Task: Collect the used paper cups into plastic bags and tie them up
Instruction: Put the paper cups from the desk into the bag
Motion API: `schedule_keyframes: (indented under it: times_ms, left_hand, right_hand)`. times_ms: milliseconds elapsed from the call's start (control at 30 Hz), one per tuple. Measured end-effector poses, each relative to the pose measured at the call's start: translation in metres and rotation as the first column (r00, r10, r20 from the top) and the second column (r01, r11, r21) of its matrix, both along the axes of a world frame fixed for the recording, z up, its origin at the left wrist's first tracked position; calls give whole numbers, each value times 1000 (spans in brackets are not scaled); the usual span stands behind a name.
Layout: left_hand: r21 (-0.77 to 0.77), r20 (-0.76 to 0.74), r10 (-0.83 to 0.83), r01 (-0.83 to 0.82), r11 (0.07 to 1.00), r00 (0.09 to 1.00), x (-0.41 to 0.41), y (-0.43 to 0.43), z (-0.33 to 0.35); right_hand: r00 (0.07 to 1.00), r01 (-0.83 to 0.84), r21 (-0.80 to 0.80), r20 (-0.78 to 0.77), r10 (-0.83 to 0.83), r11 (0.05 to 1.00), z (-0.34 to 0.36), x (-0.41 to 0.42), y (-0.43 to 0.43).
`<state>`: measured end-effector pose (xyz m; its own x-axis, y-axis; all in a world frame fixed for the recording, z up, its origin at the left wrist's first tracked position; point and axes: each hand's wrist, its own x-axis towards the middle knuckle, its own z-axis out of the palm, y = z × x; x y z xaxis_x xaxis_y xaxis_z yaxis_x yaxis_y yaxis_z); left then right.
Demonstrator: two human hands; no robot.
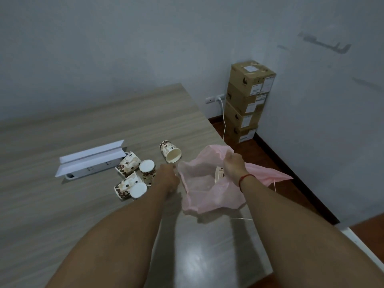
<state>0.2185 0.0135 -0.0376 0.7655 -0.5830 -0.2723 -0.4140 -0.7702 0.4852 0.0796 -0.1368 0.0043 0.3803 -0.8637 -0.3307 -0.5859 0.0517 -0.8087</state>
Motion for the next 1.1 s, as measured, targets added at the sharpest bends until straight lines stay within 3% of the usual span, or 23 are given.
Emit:
schedule_keyframes:
  times_ms: [233,467,767,867,1100]
  left_hand:
    - [238,16,-174,166,957,985,34,-10,-31]
    - [324,85,-165,130,937,983,39,-12,-48]
    - [458,123,-329,240,856,936,42,-17,-49]
    - [403,146,-325,244,882,934,38,-24,-41]
    - [13,162,-249,251,968,955,28,-44,14]
  right_hand:
    - [997,-12,56,-76,16,998,-21,23,-5]
    - [995,-13,105,-98,24,994,-33,19,-11]
    - [996,-15,114,-82,25,993,-30,0,-18]
    - [996,-26,104,-83,35,994,-26,-4,-17]
    - [999,-38,72,-34,40,997,-4,-1,-20]
